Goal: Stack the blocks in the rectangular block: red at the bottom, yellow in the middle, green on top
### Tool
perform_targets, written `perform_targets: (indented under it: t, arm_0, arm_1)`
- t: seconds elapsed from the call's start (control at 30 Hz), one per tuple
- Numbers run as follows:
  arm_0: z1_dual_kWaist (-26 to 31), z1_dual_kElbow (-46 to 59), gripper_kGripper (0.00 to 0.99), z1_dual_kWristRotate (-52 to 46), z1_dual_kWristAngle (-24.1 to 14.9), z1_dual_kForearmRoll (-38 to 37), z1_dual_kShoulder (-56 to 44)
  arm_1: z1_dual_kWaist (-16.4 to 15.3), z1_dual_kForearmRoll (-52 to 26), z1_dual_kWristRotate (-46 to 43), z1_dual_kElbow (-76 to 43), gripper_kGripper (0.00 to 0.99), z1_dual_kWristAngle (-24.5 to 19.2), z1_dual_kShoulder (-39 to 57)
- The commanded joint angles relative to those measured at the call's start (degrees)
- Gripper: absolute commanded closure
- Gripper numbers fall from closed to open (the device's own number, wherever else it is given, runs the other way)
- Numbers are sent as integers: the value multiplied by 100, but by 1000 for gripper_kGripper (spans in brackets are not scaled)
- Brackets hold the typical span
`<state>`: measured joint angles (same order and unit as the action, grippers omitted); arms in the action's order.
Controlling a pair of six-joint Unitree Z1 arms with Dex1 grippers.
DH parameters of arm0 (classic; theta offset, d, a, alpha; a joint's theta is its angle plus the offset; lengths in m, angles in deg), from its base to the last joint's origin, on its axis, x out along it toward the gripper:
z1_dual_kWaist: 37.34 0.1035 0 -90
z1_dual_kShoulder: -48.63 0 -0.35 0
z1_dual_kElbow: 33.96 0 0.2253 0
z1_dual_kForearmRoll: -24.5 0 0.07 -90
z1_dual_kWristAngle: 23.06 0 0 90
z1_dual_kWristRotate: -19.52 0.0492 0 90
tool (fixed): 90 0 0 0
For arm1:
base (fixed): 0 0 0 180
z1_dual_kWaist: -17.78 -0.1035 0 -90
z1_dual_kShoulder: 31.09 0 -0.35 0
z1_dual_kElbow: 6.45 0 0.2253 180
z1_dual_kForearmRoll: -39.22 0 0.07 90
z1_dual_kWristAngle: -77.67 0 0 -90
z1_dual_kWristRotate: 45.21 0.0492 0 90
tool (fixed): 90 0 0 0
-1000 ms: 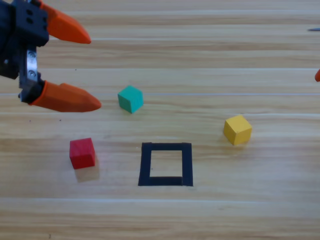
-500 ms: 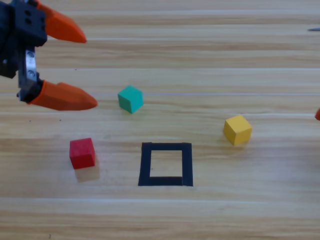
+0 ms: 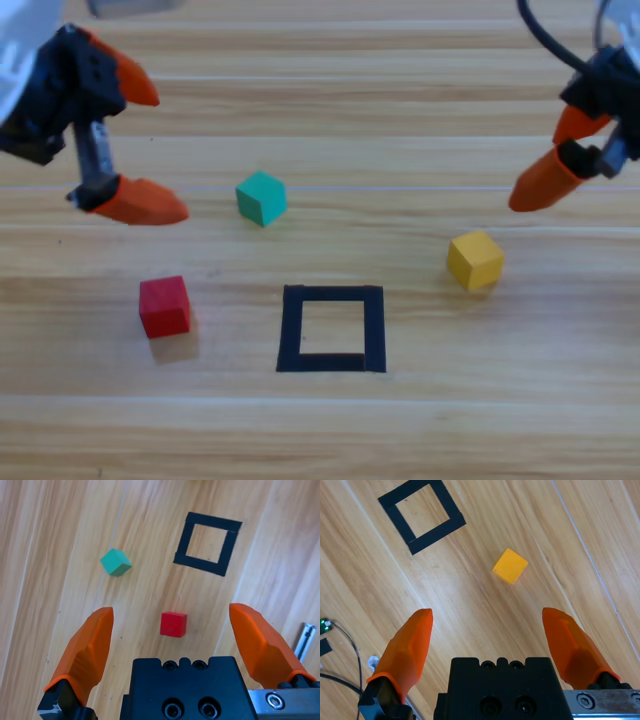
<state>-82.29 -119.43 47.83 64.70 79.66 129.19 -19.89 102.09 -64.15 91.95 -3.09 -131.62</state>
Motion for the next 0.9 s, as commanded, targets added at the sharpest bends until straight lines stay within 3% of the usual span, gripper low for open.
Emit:
perform_targets:
  t: [0.03,0.3,0.5,0.9]
  arm_0:
    - [-102,15,0,16,-243,116,513]
    - [-58,631,0,1097,-586,63,505]
    - [452,842,0,1580,-524,-262,469]
    - [988,640,0,1985,-181,-543,2218]
  arm_1:
    - [-91,109,515,300,19,-309,-415]
    - [67,109,1297,845,22,-432,-1346]
    - [102,179,2000,1135,21,-581,-1768]
    - [-47,671,2325,1267,40,-933,-2322]
